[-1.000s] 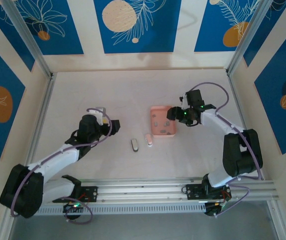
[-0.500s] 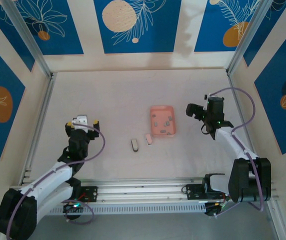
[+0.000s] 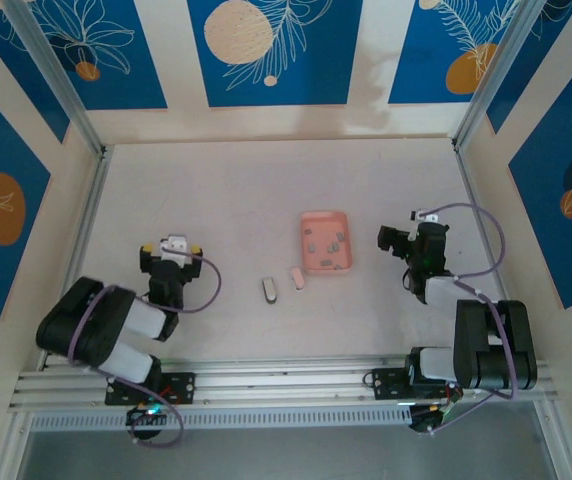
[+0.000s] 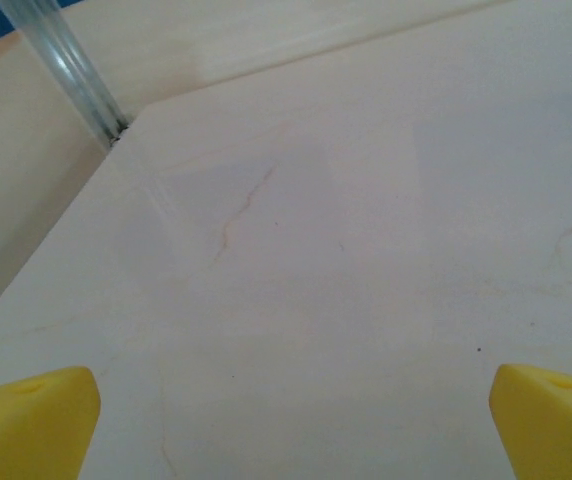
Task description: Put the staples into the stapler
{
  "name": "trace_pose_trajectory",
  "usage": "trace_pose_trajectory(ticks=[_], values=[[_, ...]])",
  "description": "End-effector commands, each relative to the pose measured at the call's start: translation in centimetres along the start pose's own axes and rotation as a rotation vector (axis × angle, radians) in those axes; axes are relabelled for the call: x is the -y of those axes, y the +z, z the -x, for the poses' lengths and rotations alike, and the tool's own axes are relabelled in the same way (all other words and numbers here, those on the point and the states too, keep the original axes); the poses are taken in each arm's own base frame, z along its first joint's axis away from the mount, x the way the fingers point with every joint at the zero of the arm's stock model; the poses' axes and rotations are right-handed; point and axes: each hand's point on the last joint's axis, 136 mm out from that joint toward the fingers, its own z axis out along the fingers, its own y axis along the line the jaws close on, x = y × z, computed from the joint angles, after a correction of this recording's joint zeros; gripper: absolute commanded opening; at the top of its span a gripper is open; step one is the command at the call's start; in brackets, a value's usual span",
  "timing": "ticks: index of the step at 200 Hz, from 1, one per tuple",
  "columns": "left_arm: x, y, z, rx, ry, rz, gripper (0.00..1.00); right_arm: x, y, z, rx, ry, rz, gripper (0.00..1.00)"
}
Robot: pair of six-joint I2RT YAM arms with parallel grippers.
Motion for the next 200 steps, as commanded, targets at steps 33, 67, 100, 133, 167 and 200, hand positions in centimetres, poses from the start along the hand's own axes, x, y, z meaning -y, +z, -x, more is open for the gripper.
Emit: trace_pose_trajectory(ticks=[33, 67, 100, 133, 167, 200], values=[[0.3, 2.1, 3.6, 0.14, -0.054, -0.073, 1.0, -3.8, -0.7, 3.2, 0.175, -0.076, 0.213, 0.99], [-1.2, 4.7, 2.5, -0.026, -0.124, -0.038, 1.0, -4.9, 2.6, 1.8, 0.131, -0.098, 0.249, 0.99], [-1.5, 4.9, 2.4, -0.03, -0.136, -0.039, 1.0, -5.3, 2.6, 1.5, 0.105, -0.118, 0.26, 0.99], [-1.5, 4.9, 2.4, -0.031, -0.136, -0.04, 1.0, -5.3, 2.6, 1.4, 0.1, -0.116, 0.26, 0.99], [-1.5, 4.9, 2.5, -0.029, -0.137, -0.039, 1.0, -5.2, 2.6, 1.4, 0.099, -0.112, 0.262, 0.99], [-1.6, 4.9, 2.4, -0.03, -0.137, -0.037, 1.0, -5.2, 2.6, 1.4, 0.099, -0.112, 0.263, 0.99]])
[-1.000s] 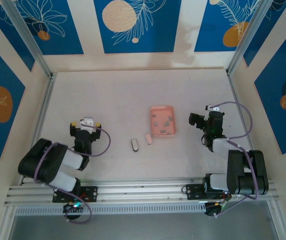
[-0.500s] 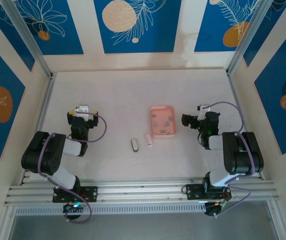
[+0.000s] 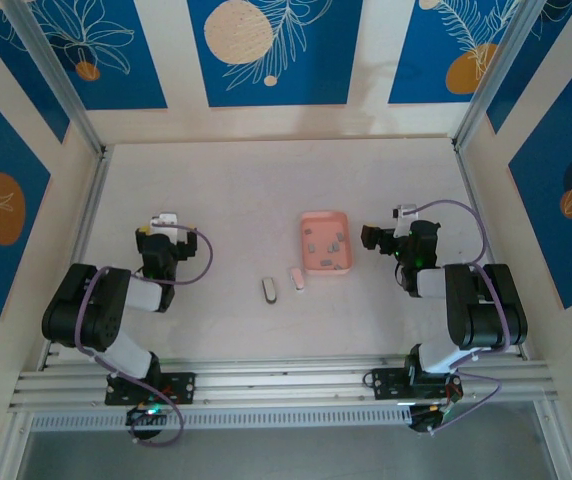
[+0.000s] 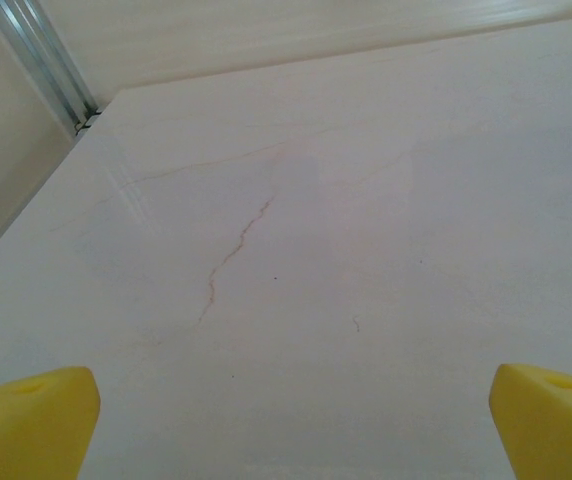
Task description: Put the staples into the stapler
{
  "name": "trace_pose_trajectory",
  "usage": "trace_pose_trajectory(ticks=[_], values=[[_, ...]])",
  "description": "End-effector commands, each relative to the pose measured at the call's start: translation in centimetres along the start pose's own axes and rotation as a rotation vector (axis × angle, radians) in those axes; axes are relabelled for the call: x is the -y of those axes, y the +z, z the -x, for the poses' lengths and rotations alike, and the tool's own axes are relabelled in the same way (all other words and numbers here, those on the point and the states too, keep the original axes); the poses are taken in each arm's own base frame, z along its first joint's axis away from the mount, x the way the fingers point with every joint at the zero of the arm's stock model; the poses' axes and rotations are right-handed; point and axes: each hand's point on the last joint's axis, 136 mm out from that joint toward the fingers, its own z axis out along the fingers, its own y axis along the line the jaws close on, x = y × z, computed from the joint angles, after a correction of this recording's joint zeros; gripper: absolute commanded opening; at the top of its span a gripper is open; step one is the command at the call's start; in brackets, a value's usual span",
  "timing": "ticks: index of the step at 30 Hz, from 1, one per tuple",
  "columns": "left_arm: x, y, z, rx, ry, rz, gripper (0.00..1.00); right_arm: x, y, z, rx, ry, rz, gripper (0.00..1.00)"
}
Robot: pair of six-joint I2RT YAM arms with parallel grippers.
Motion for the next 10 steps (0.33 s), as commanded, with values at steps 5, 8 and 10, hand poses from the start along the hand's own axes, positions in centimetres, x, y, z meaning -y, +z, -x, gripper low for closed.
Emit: trace_pose_trajectory(ticks=[5, 8, 10], values=[[0.12, 0.14, 0.53, 0.01, -0.019, -0.02, 1.0, -0.37, 0.04, 1.77, 0.051, -0.03, 0.02, 0.99], [0.02, 0.08, 0.61, 0.015, -0.019, -0.018, 1.0, -0.37, 0.02, 1.7, 0.05, -0.027, 0.023, 0.99], [0.04, 0.03, 0.64, 0.017, -0.019, -0.018, 1.0, -0.34, 0.02, 1.73, 0.05, -0.027, 0.022, 0.99]])
